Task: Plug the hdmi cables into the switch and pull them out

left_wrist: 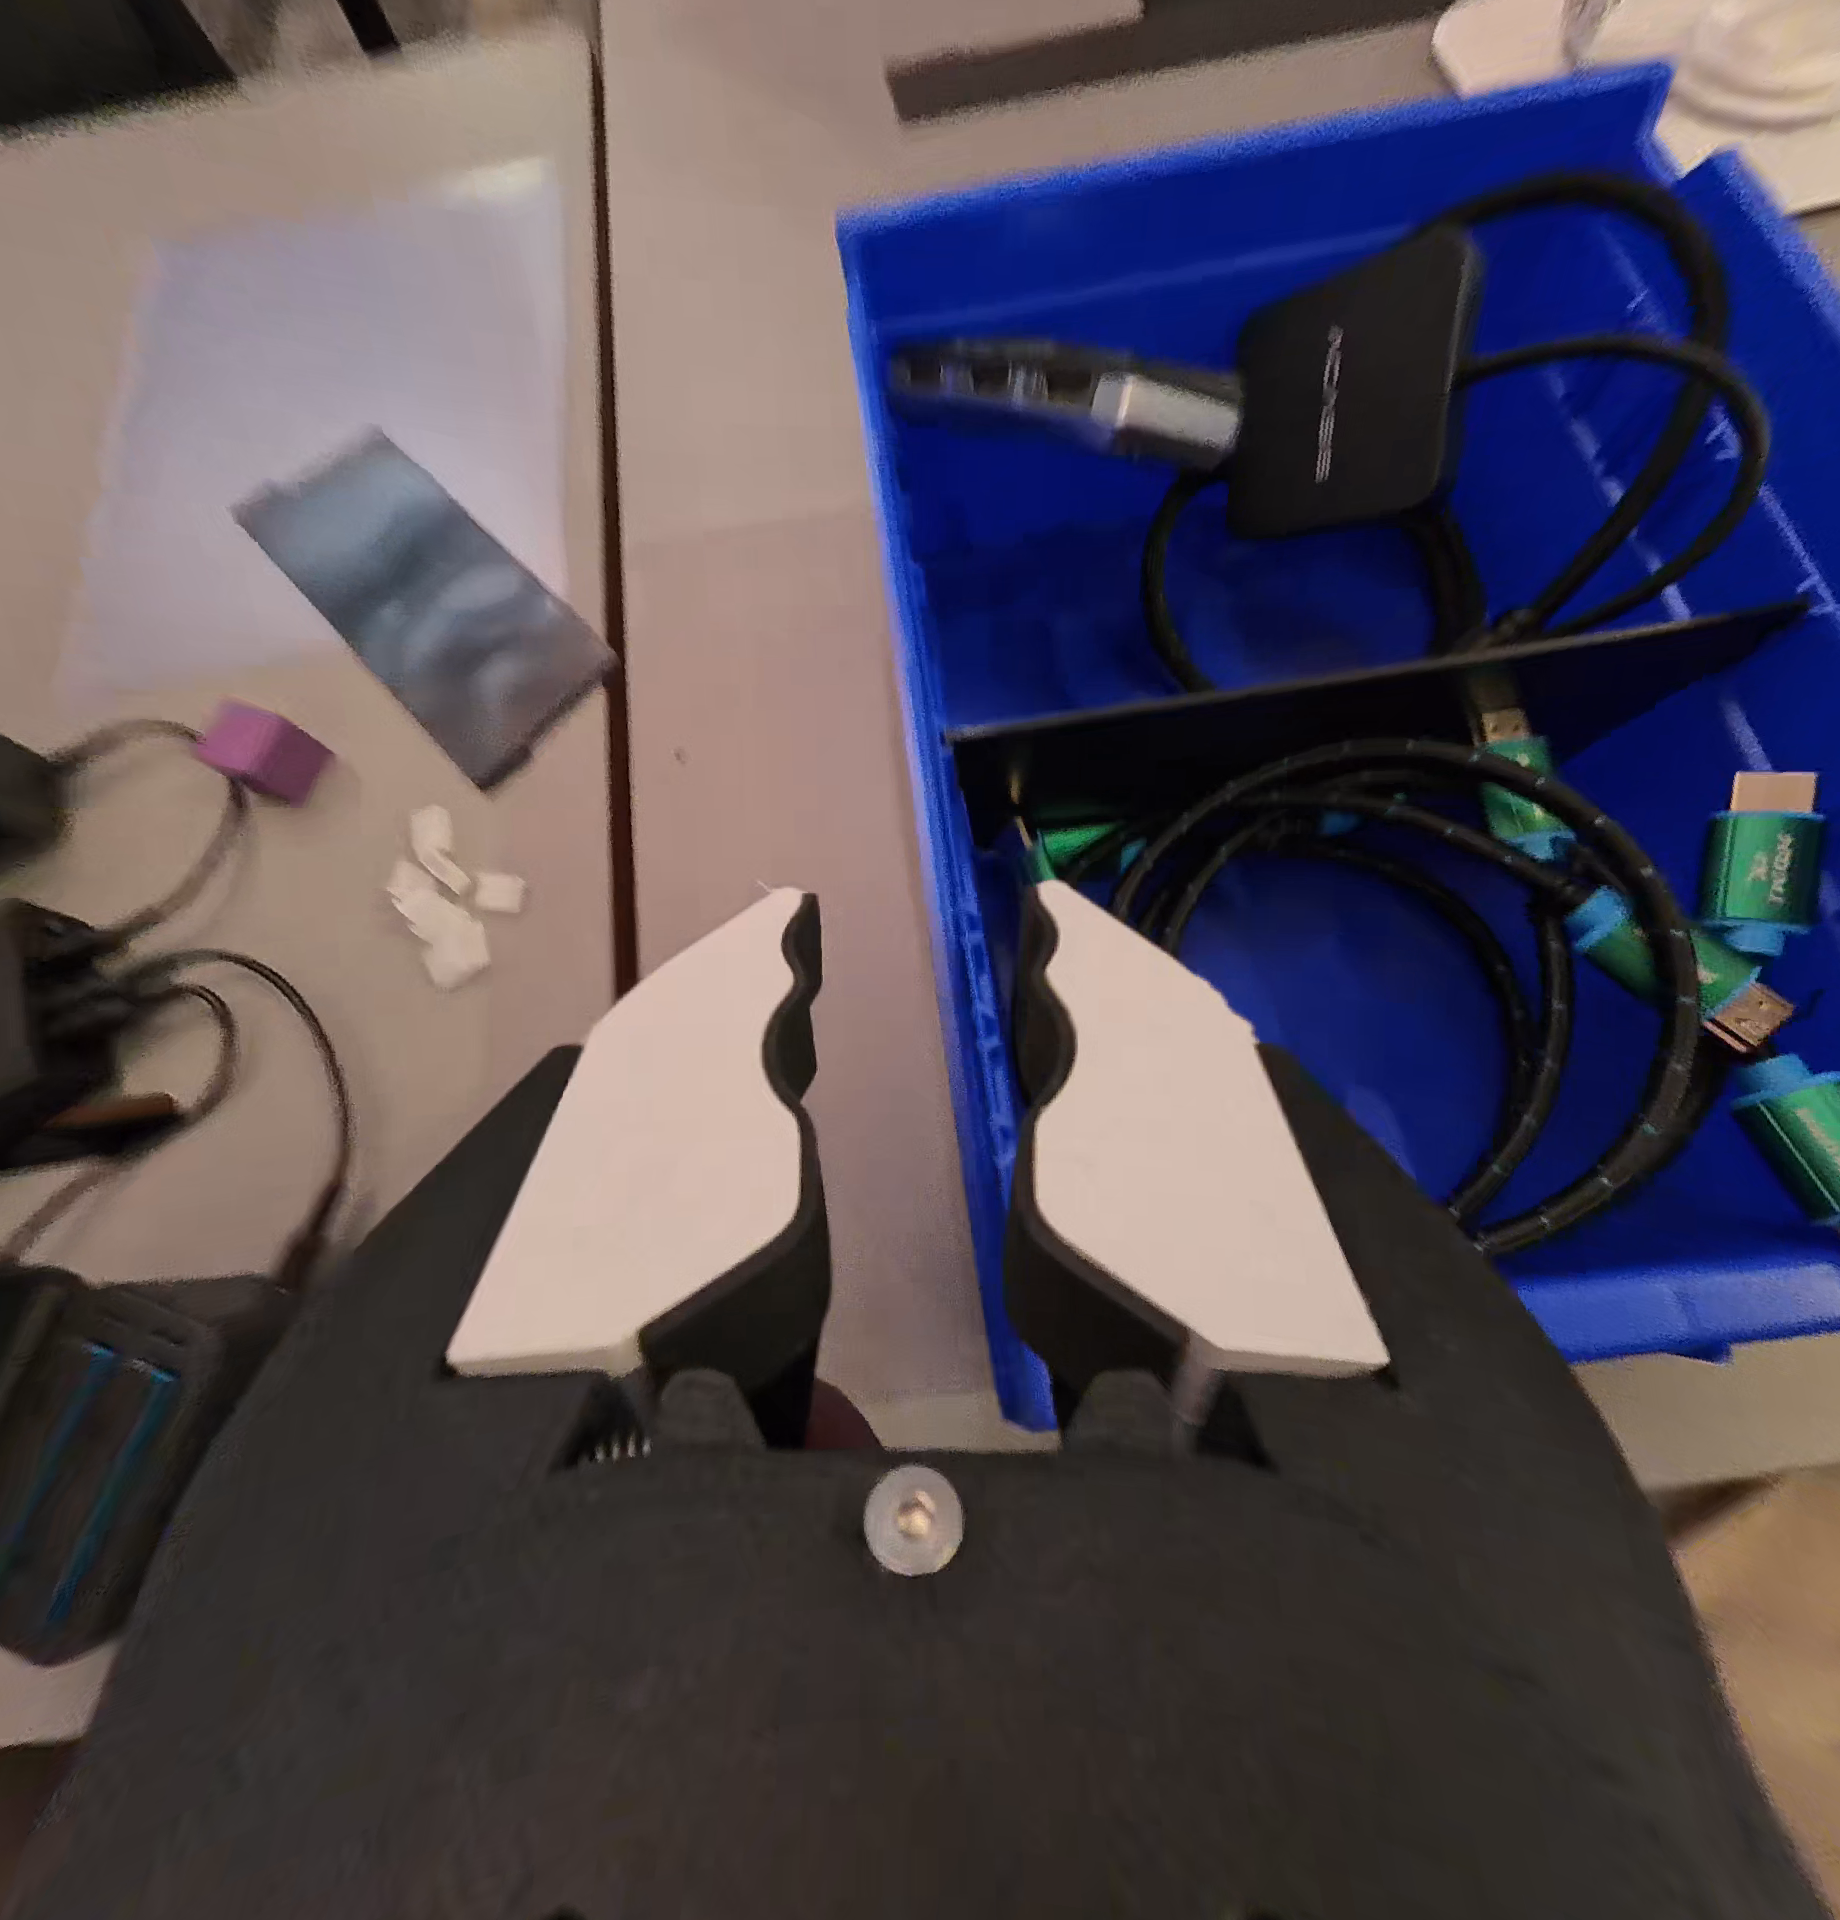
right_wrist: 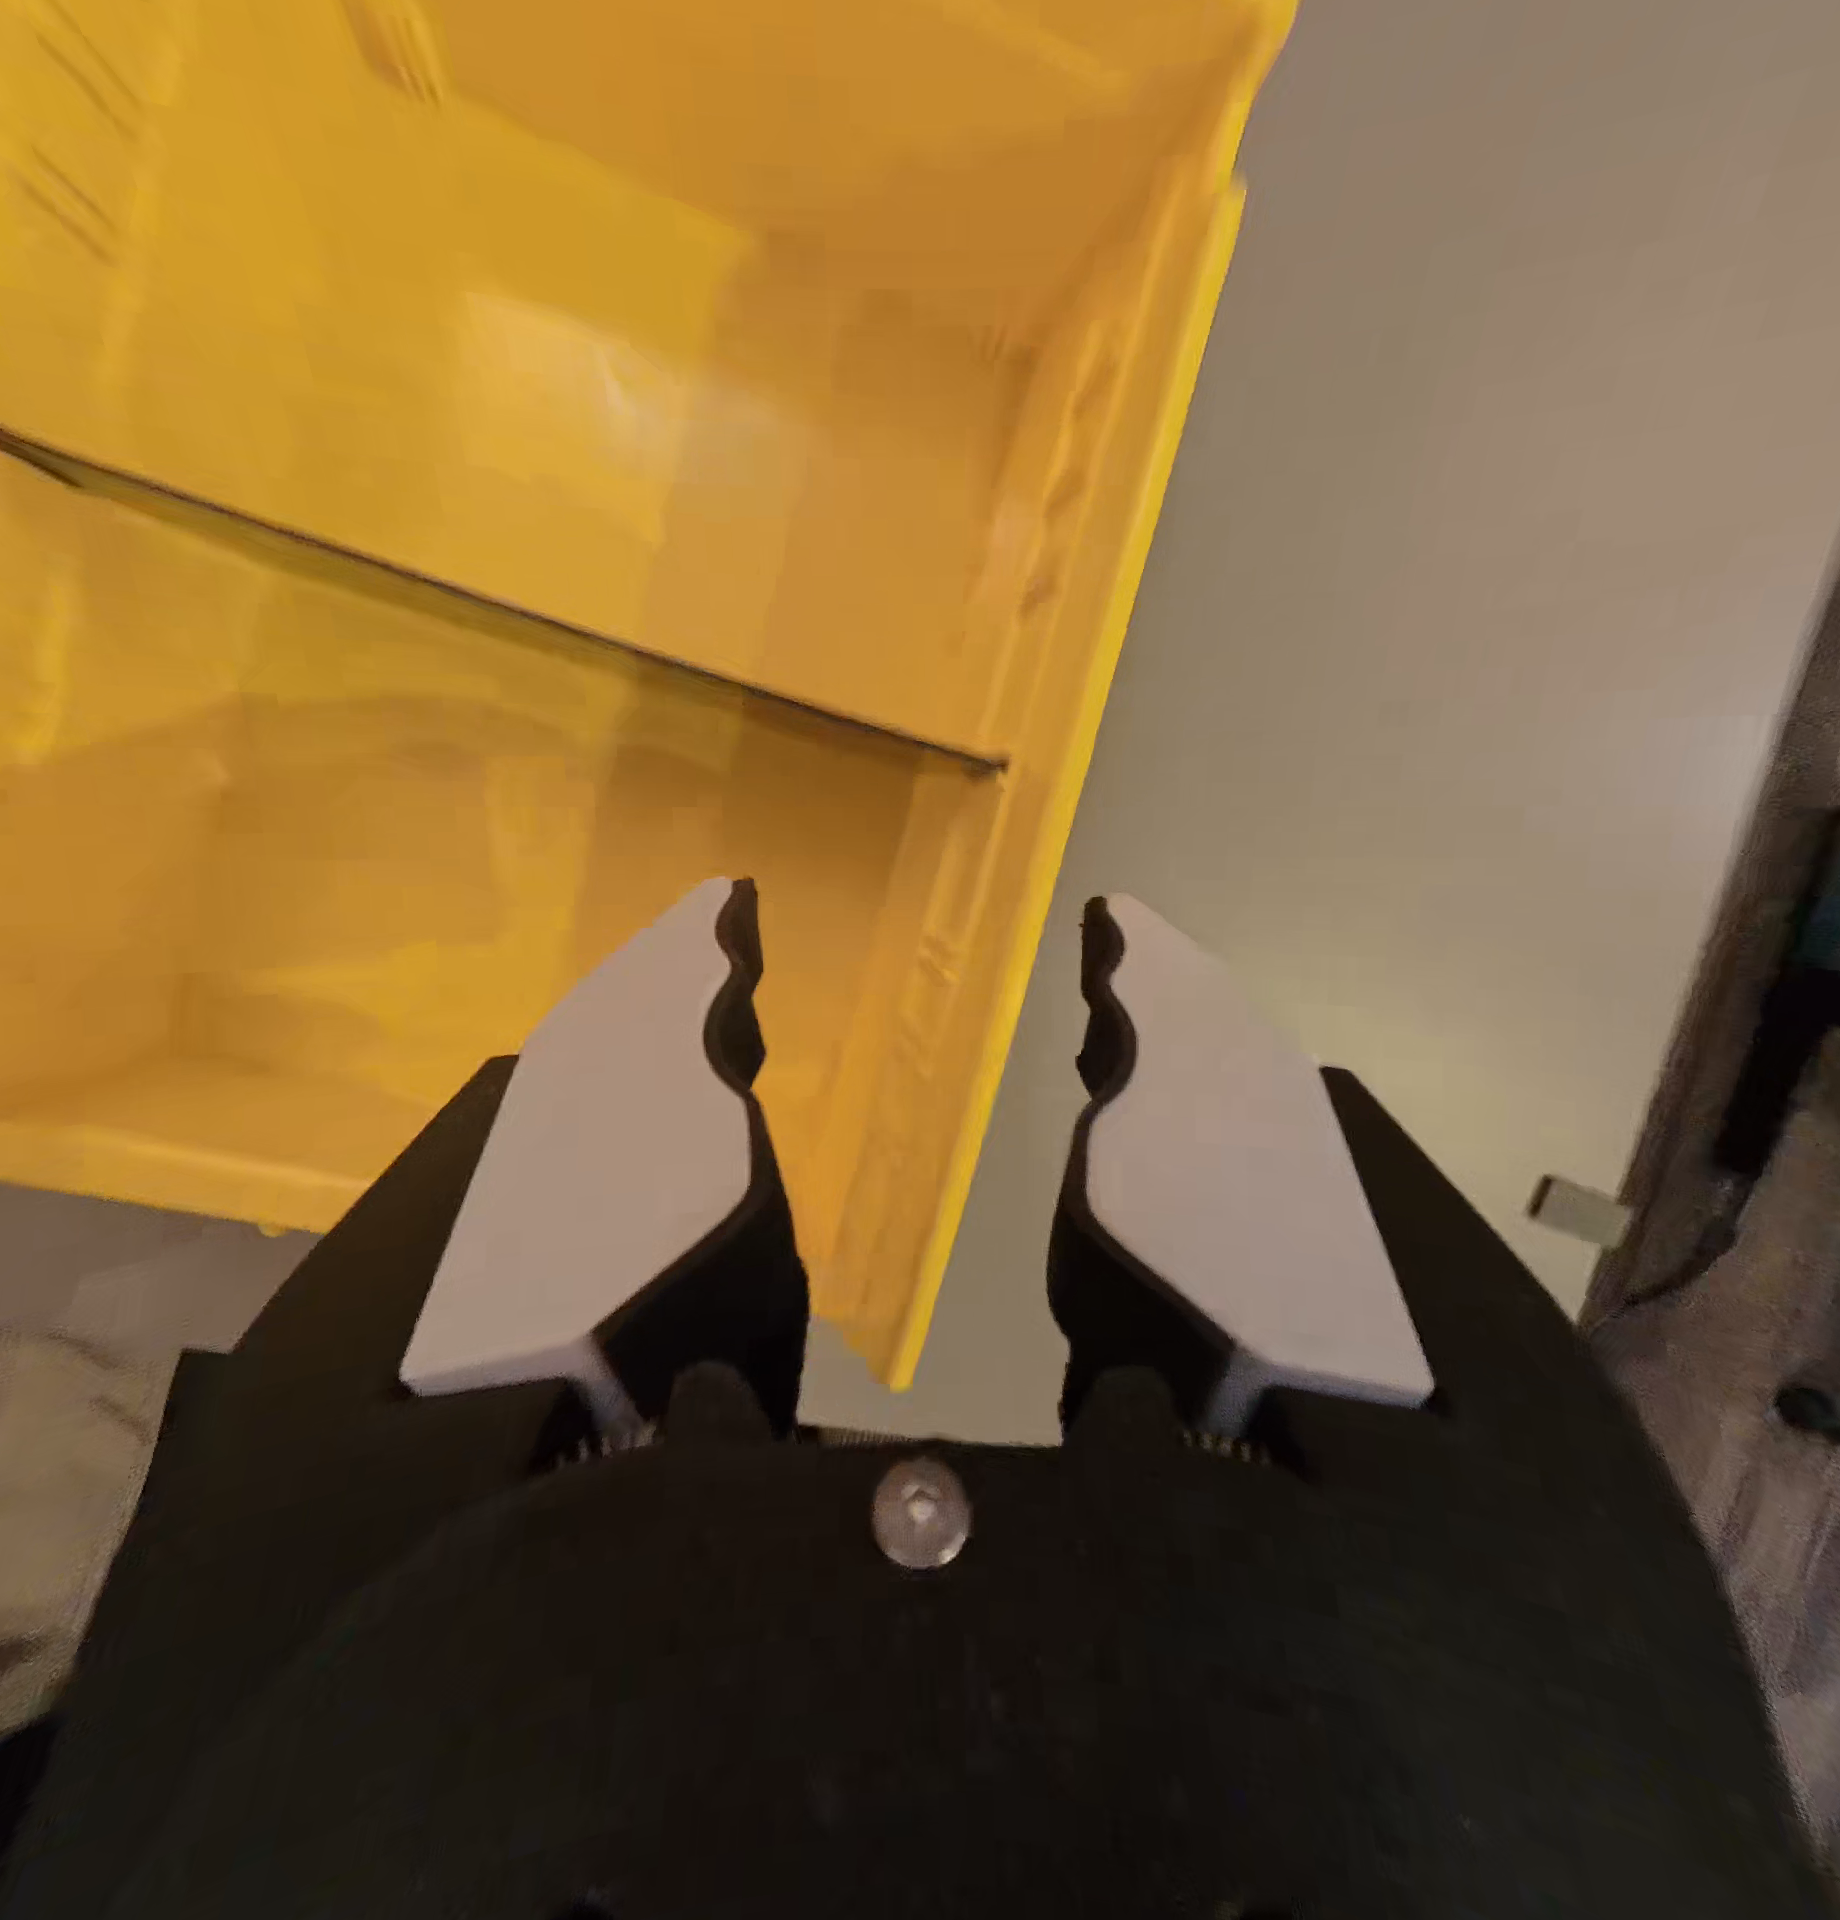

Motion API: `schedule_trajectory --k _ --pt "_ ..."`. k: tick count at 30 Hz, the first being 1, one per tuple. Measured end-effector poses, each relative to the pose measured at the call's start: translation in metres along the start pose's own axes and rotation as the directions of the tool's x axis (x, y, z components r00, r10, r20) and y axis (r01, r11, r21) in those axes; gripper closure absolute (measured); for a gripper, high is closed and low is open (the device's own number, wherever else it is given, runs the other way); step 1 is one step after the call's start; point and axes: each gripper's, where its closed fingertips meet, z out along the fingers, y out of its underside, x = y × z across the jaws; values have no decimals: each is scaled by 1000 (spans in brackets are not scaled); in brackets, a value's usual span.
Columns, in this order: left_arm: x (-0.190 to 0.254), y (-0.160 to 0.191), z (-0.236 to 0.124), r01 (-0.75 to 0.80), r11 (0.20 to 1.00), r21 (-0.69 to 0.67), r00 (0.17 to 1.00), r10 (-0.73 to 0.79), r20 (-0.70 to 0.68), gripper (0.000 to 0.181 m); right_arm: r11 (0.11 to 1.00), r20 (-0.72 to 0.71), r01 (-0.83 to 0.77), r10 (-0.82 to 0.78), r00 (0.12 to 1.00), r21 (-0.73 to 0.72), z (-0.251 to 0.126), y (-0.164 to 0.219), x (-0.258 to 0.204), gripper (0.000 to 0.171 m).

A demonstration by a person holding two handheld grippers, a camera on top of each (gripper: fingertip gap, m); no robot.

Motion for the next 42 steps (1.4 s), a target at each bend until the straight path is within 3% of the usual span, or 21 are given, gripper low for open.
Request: schedule_trajectory --k 5,10,14,18,20,28,34,38,42 --pt "2 -45 -17 -201 966 162 977 185 107 144 958 -63 147 -136 989 247 -59 -67 -62 113" --pt "35 -65 -14 -360 915 182 933 350 86 143 835 53 224 -288 956 502 -89 -123 -170 125" --pt "62 -63 1 -430 888 161 902 431 30 140 772 301 71 -329 895 632 -87 -135 -259 139" --pt "82 -72 14 -569 802 181 820 568 61 140 734 547 -234 -218 808 638 -64 -133 -315 129" --pt "85 -78 23 -610 775 164 792 605 87 139 777 568 -218 -208 796 590 -39 -125 -334 126" --pt "107 -92 59 -648 743 165 757 653 32 138 756 399 44 -392 829 653 -20 -119 -364 127" --pt "117 -91 86 -818 571 72 574 817 48 132 761 374 71 -395 839 645 -10 -121 -355 128" --pt "126 -85 105 -854 519 45 519 855 -12 130 769 385 66 -390 837 636 -6 -120 -354 128" --pt "136 -89 118 -908 414 64 417 907 57 145 771 384 87 -408 828 631 -3 -119 -358 129"
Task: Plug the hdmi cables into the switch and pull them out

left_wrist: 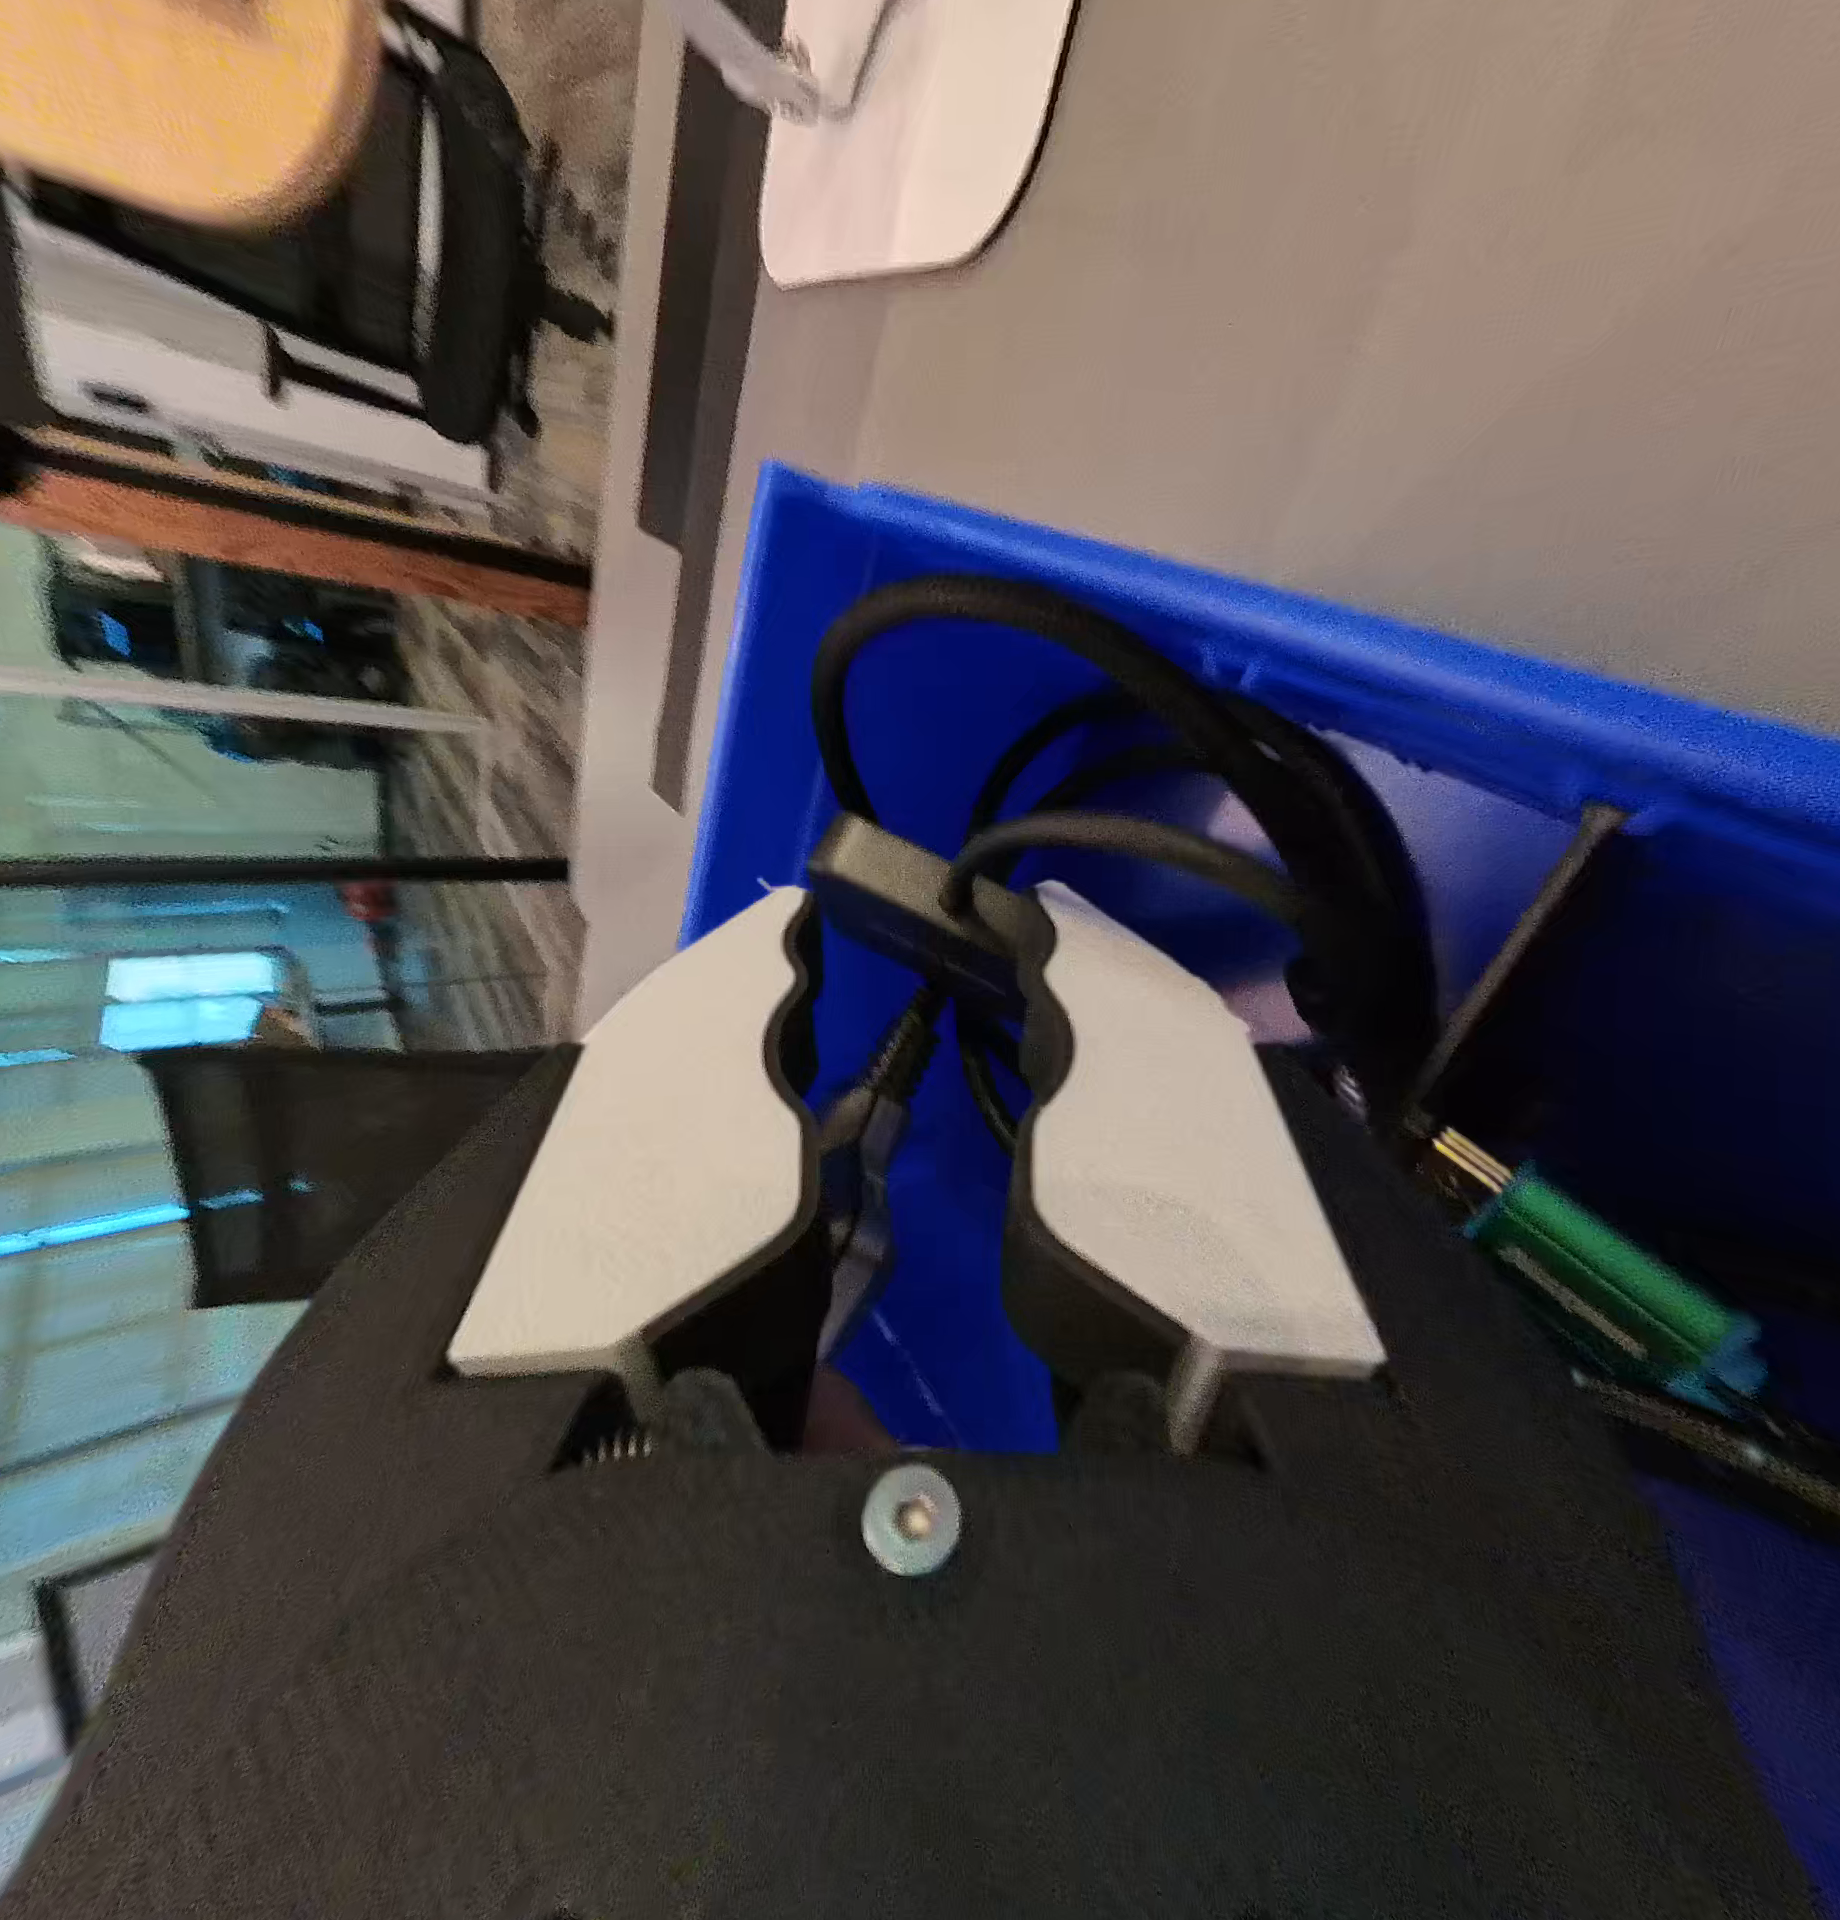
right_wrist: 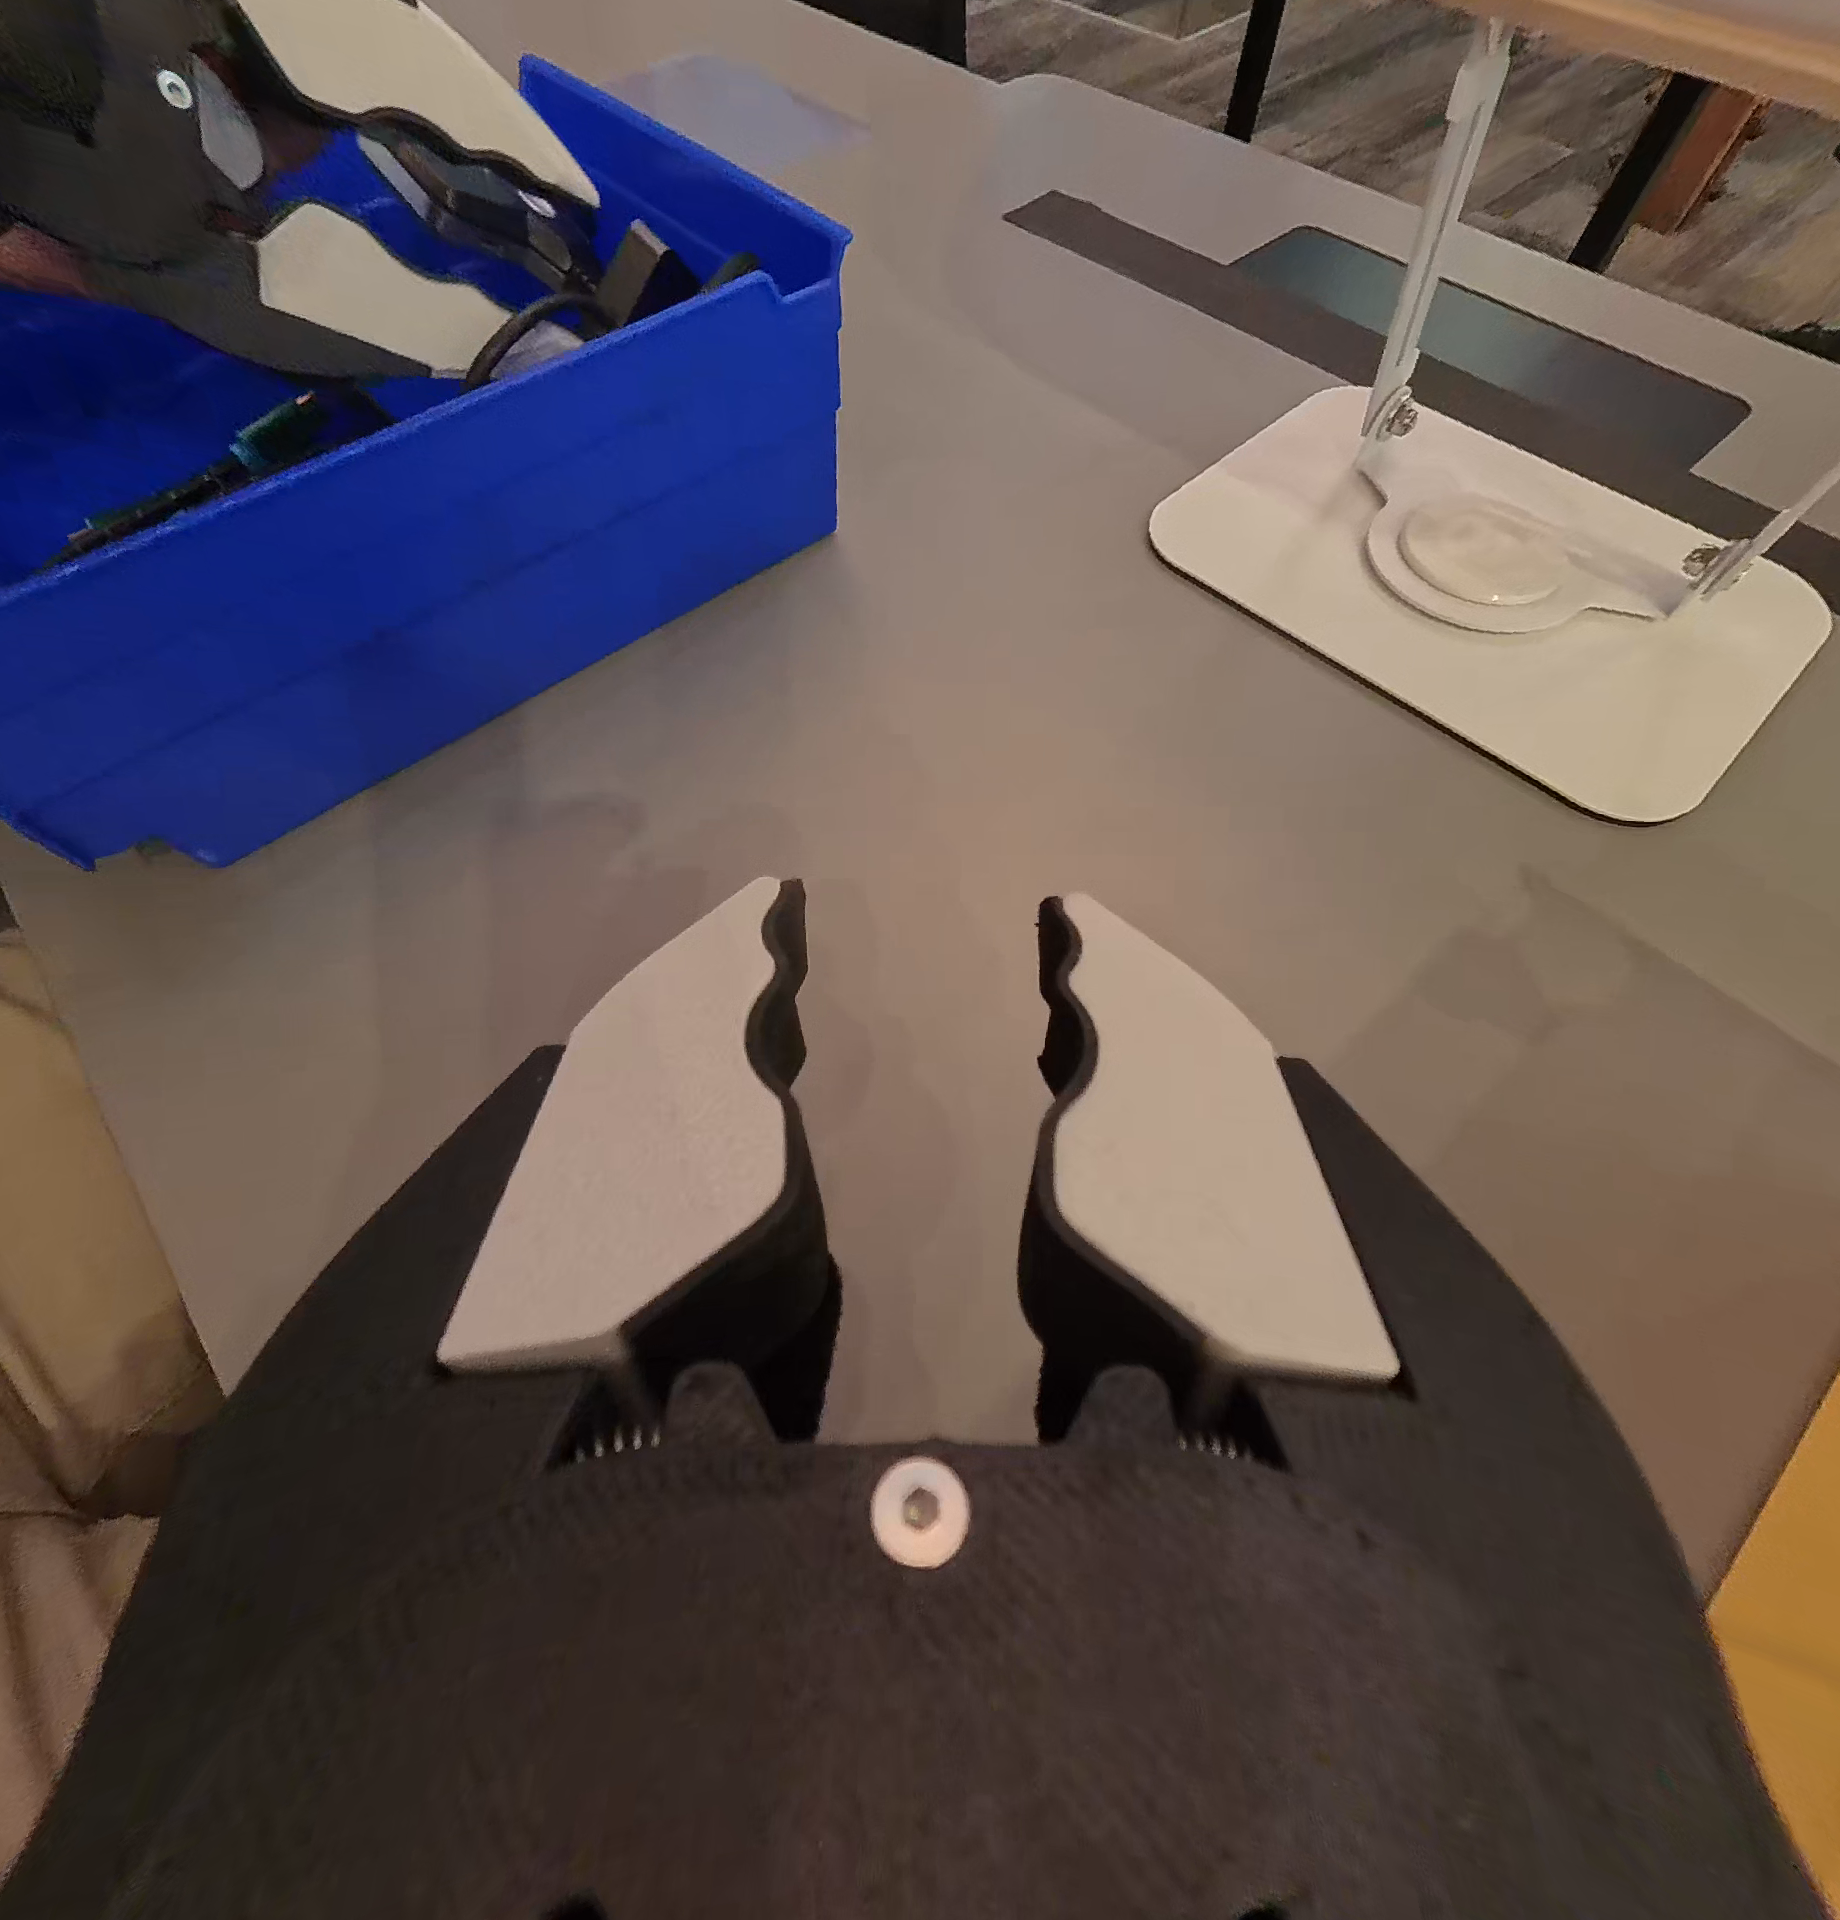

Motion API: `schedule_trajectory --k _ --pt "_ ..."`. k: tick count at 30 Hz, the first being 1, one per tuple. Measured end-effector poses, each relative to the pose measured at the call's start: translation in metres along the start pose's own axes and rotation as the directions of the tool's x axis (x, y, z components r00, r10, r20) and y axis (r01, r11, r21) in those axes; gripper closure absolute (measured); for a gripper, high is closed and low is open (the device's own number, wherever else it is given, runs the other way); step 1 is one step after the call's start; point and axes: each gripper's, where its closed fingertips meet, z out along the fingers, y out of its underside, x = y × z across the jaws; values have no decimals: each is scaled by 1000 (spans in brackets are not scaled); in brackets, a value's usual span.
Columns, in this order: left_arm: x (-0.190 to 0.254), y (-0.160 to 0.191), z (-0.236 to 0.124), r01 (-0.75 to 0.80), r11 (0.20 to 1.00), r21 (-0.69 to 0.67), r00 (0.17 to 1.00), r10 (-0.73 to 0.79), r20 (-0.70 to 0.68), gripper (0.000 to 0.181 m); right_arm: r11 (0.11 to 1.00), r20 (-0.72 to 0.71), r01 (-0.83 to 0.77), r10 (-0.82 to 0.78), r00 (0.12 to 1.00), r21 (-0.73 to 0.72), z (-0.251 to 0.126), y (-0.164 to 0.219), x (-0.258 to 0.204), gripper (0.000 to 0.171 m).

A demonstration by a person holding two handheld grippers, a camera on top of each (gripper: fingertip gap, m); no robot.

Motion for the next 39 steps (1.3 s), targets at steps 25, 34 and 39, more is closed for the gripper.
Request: schedule_trajectory --k 25,34,39 --pt "-81 -11 -52 226 931 285 928 -295 228 176 1000 22 19 -19 1000 -8 -2 3 0 130" --pt "-84 -19 -64 272 894 357 921 -350 174 176 999 35 32 -32 999 -10 -1 3 -4 130" --pt "-74 -15 -57 274 904 329 932 -334 140 176 999 45 36 -35 998 -14 0 3 -7 129"
